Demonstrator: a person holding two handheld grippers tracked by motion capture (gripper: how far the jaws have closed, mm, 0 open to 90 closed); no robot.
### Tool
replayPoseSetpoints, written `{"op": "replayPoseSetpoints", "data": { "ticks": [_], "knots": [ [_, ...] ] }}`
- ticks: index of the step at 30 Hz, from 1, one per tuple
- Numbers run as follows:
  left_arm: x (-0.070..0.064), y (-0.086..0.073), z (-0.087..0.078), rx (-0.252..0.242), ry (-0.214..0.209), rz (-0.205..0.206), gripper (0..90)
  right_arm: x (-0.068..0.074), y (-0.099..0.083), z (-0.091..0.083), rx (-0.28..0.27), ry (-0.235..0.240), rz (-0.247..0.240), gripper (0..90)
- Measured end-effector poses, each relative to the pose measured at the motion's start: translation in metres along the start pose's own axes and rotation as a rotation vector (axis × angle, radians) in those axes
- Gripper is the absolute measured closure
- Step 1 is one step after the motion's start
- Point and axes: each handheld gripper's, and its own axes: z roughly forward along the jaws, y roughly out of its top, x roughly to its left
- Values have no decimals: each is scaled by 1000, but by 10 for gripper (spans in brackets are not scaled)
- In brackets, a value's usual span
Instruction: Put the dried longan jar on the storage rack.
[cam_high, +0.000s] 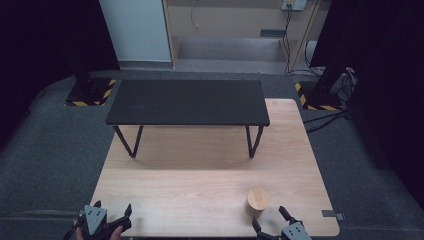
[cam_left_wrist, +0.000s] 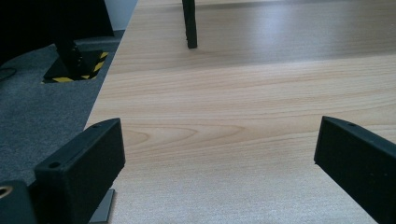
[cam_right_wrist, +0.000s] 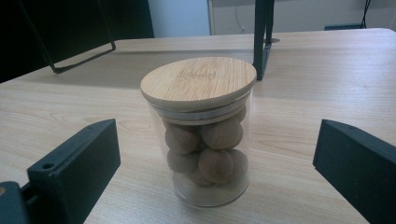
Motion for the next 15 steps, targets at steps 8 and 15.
{"op": "replayPoseSetpoints", "data": {
  "ticks": [8,15],
  "knots": [
    [-1,1,0,-2,-2,2,7,1,-2,-2,2,-10,2,8],
    [-3,1,-1,-1,-4,5,6,2,-3,-2,1,-12,0,8]
  ]
}}
